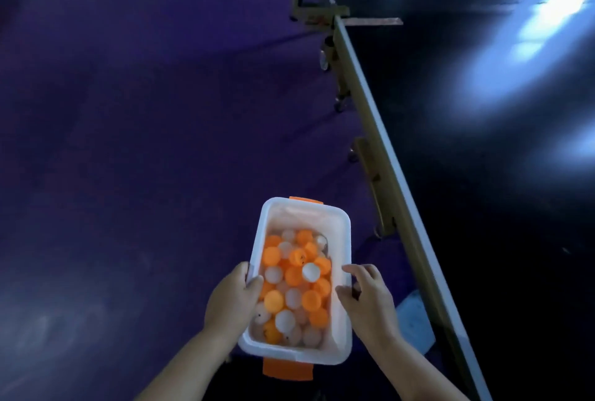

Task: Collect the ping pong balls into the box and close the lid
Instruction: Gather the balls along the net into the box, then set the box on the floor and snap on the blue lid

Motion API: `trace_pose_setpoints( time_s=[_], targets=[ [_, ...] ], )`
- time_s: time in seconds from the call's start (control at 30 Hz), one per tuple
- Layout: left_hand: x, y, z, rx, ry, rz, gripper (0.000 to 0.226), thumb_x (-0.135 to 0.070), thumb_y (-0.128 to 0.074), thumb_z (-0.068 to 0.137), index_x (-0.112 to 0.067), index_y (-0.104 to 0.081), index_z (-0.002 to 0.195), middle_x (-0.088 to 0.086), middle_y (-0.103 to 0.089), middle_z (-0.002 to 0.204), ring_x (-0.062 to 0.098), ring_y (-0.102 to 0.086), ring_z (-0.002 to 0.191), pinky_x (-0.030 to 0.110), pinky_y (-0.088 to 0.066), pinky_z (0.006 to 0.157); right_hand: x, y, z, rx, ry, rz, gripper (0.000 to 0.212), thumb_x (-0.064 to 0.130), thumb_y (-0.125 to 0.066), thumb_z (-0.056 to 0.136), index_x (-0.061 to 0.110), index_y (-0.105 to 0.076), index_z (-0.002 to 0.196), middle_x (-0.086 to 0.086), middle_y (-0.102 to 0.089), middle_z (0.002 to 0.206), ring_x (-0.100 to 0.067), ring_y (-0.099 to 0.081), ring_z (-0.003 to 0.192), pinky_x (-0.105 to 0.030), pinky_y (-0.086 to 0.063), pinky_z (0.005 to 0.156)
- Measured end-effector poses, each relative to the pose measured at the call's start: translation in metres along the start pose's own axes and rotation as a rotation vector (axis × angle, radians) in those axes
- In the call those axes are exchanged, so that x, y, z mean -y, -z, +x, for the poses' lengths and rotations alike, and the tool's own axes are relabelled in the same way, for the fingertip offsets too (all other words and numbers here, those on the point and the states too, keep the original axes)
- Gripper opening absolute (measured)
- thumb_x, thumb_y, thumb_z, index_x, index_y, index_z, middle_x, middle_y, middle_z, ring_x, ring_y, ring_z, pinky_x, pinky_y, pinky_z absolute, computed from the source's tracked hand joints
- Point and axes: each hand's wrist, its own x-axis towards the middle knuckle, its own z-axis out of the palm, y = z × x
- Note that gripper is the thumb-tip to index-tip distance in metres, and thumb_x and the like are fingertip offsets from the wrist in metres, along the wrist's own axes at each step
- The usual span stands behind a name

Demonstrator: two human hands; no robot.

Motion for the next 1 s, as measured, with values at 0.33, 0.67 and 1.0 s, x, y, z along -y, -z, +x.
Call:
trace_pose_setpoints(
  time_s=[0.33,0.67,1.0],
  targets=[
    [0.169,-0.163,0.092,0.075,0.056,0.179,0.015,-0.025,-0.045,0.096,-0.017,-0.050,0.084,-0.011,-0.047,0.072,0.016,-0.055,0.078,0.030,-0.036,0.060,-0.158,-0.186,0.022,-0.034,-0.107,-0.046,0.020,0.009,-0.065,0.084,0.013,-0.065,0.104,0.002,-0.051,0.106,-0.008,-0.051,0.082,-0.006,-0.034,0.066],
    [0.285,-0.355,0.209,0.120,-0.188,0.146,0.022,-0.021,-0.048,0.092,-0.024,-0.042,0.071,-0.006,-0.049,0.070,0.014,-0.049,0.065,0.027,-0.030,0.050,-0.352,-0.327,0.069,-0.320,-0.055,0.008,0.016,0.020,-0.059,0.078,0.010,-0.066,0.088,-0.002,-0.052,0.091,0.001,-0.050,0.077,-0.007,-0.041,0.066],
    [0.304,-0.484,0.309,0.186,-0.484,0.277,0.015,-0.024,-0.045,0.095,-0.017,-0.058,0.099,0.005,-0.065,0.096,0.024,-0.061,0.085,0.032,-0.047,0.068,-0.467,-0.385,0.118,-0.467,-0.167,0.011,0.015,0.007,-0.067,0.081,0.011,-0.066,0.096,0.000,-0.050,0.098,-0.005,-0.050,0.074,-0.014,-0.037,0.064]
  ],
)
